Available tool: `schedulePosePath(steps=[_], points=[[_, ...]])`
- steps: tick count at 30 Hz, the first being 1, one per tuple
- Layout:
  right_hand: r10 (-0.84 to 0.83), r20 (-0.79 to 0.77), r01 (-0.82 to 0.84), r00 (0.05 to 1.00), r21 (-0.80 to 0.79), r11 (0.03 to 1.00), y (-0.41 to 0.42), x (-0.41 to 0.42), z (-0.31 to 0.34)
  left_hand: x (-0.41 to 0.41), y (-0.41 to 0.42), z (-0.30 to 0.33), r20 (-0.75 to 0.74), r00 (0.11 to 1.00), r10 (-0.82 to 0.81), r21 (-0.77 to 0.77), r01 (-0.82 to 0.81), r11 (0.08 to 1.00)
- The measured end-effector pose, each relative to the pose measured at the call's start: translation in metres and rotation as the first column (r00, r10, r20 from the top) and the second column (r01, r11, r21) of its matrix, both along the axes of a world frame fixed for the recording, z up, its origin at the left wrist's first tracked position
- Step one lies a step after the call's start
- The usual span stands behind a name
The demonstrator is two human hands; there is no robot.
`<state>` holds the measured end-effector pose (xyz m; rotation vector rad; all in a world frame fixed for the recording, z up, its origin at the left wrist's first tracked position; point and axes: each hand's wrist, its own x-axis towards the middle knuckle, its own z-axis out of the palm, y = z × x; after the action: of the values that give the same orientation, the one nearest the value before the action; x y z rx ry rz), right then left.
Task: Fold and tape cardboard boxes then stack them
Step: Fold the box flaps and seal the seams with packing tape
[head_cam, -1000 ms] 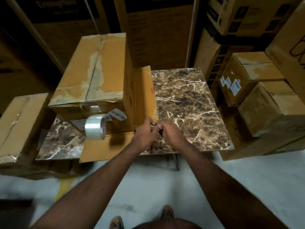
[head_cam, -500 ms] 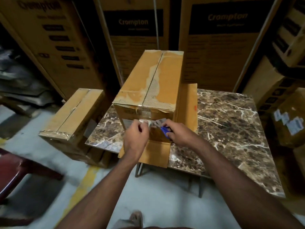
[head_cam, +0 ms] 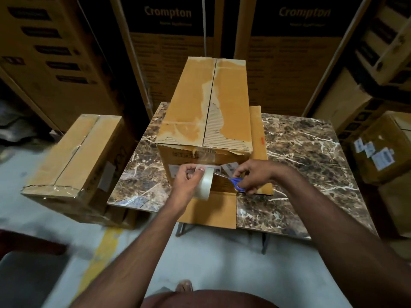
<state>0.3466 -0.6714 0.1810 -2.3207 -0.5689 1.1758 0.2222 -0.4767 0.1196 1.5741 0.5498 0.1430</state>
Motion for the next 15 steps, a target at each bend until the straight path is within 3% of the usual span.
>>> schedulePosePath(steps=[7, 15], points=[[-0.101, -0.208, 0.11, 0.973, 0.033, 0.993, -0.007, 0.006, -0.001, -0.004, 0.012, -0.008, -0.013, 0.996, -0.085, -0.056, 0.084, 0.995], [-0.165, -0.27, 0.191, 0.949, 0.072, 0.979, -0.002, 0.006, 0.003, -0.009, 0.011, -0.005, 0.007, 0.999, -0.051, -0.112, 0.052, 0.992]])
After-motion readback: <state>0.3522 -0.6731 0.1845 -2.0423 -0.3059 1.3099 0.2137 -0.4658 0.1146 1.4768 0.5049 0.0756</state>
